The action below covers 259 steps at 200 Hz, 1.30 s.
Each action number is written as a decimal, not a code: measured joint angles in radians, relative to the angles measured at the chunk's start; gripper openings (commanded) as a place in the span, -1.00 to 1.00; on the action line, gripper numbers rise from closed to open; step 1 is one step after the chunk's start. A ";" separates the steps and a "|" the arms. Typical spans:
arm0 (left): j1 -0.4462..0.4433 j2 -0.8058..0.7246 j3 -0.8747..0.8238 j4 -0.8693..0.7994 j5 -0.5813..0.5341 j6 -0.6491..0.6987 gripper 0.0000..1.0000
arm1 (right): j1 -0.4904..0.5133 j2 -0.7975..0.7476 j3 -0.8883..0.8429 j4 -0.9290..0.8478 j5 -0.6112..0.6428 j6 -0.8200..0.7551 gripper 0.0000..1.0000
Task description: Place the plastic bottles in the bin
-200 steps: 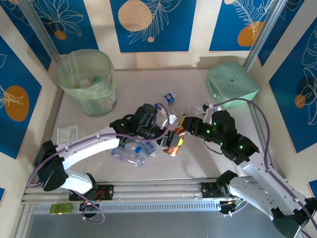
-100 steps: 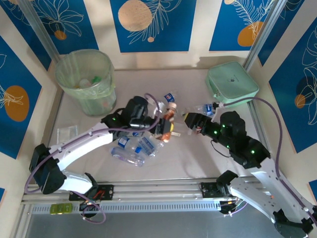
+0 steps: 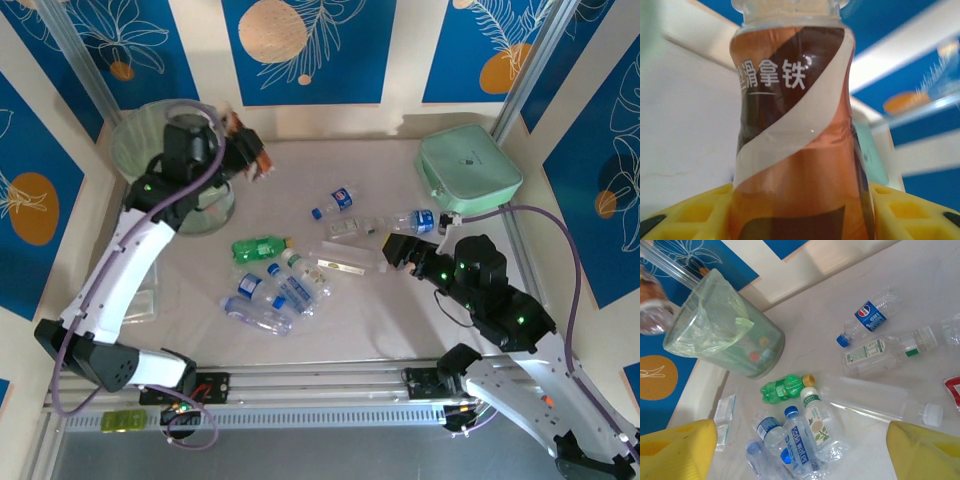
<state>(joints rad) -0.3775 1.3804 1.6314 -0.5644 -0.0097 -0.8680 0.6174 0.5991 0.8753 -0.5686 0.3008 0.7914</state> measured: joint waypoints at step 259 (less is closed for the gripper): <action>0.421 0.753 0.714 -0.775 -0.187 -0.089 0.25 | -0.035 0.072 -0.149 0.033 0.002 0.001 0.75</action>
<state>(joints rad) 0.0433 2.1330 2.3451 -1.3396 -0.1963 -0.9569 0.5827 0.6708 0.7265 -0.5358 0.3031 0.7921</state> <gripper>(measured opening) 0.540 0.873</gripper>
